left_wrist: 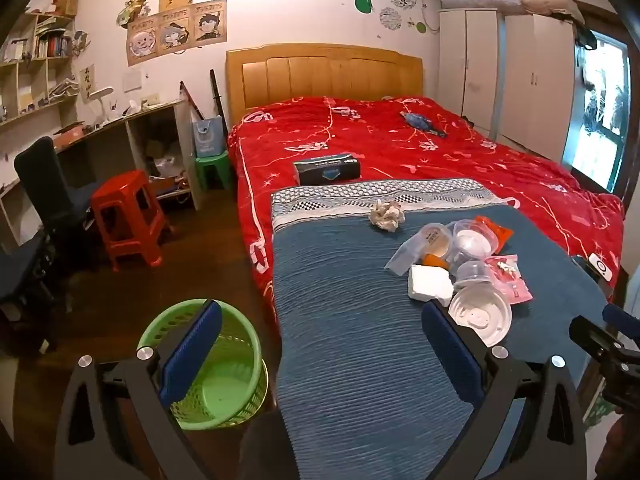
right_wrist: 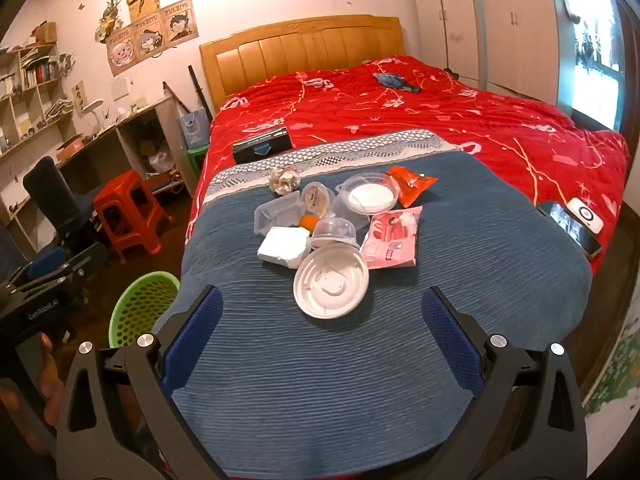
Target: Collect trash
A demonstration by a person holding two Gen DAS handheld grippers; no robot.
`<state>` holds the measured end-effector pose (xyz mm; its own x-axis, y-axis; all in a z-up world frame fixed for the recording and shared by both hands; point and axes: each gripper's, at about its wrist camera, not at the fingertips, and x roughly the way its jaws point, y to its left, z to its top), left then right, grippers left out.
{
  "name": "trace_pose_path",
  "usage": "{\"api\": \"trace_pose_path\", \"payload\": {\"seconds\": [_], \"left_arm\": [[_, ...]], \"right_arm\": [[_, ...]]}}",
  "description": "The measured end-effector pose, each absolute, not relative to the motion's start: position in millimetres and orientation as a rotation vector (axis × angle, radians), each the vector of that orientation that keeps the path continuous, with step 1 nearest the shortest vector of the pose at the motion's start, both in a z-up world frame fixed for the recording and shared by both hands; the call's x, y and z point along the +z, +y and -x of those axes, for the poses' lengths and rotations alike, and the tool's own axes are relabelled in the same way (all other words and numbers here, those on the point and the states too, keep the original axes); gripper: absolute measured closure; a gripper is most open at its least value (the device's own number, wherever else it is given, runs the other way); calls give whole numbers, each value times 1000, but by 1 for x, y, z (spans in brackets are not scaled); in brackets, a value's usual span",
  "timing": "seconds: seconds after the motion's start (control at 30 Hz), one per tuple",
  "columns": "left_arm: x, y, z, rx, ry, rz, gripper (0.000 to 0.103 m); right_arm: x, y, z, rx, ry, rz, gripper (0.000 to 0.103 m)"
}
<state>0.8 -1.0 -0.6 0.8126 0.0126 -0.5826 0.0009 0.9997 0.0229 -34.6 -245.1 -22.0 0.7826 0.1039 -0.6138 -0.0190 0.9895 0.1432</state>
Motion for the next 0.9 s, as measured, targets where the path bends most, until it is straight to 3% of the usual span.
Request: {"api": "trace_pose_path", "payload": {"seconds": [0.9], "left_arm": [[-11, 0, -7, 4, 651, 8, 6]], "right_arm": [[-23, -245, 34, 73, 669, -139, 5]]}}
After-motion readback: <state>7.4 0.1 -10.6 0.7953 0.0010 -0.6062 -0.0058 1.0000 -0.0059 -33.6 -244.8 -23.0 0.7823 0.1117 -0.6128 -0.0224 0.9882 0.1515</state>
